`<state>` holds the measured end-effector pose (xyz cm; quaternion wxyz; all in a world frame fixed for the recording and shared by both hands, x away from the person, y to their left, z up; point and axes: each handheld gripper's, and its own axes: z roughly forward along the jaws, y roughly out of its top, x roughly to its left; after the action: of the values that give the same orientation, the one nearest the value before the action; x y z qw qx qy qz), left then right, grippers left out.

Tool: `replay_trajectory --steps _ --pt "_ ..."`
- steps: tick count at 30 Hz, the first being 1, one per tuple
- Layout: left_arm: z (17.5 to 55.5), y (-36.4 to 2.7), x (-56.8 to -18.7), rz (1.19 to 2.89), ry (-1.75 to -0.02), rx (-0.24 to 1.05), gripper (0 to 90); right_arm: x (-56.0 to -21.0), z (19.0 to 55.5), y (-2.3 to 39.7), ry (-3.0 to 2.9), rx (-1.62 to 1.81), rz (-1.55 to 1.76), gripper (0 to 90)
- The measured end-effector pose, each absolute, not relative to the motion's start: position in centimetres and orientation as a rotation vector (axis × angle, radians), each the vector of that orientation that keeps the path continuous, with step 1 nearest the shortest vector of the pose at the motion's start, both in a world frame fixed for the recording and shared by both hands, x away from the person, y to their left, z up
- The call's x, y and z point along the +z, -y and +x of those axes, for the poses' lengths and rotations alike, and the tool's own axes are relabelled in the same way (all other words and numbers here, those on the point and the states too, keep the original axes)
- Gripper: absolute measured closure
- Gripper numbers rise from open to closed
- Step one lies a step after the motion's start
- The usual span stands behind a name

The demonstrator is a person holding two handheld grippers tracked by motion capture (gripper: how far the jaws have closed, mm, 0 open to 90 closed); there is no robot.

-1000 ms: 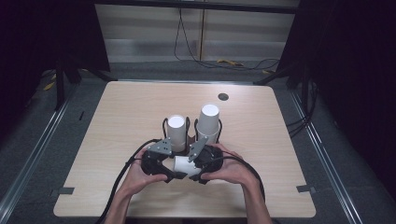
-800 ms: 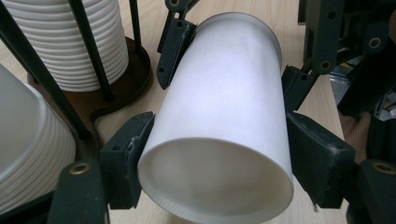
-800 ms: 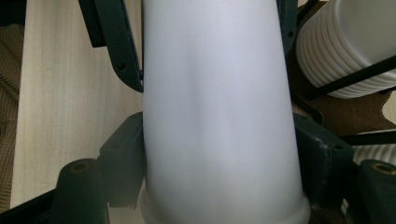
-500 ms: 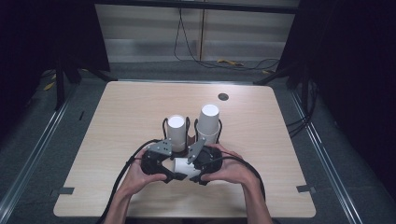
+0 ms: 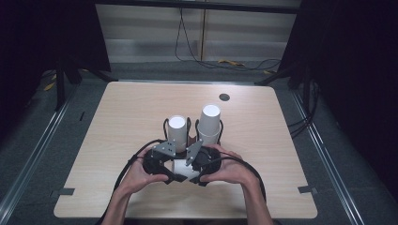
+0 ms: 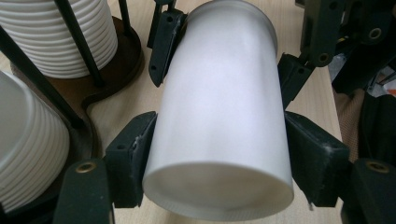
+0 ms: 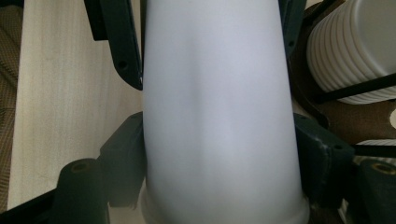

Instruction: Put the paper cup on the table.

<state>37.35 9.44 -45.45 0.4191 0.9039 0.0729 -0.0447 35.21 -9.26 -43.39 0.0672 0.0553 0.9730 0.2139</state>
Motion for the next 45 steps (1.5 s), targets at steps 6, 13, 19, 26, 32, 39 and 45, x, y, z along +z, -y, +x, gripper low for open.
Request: replay_trajectory --steps 6,13,19,26,32,39,45 --pt "37.6 -9.3 -45.5 2.295 -0.175 -0.146 27.4 -43.4 35.1 9.1 -2.937 0.645 0.154 27.5" --pt "37.6 -9.3 -45.3 2.305 -0.169 -0.149 32.1 -43.6 35.3 9.1 -2.936 0.652 0.147 27.2" --pt "37.3 -9.2 -45.3 2.304 -0.169 -0.131 33.4 -43.6 35.2 9.2 -2.935 0.664 0.168 24.9" --pt "37.2 -9.6 -45.2 2.294 -0.182 -0.107 33.7 -43.9 35.3 9.6 -2.893 0.701 0.227 16.4" --pt "37.1 -9.9 -45.3 2.284 -0.194 -0.095 33.5 -44.0 35.3 10.3 -2.879 0.766 0.267 15.0" --pt "36.9 -10.2 -45.3 2.253 -0.224 -0.081 33.0 -44.2 35.3 11.1 -2.855 0.79 0.336 14.1" --pt "36.5 -10.7 -45.2 2.224 -0.248 -0.044 32.8 -44.6 35.3 11.8 -2.843 0.84 0.376 14.4"
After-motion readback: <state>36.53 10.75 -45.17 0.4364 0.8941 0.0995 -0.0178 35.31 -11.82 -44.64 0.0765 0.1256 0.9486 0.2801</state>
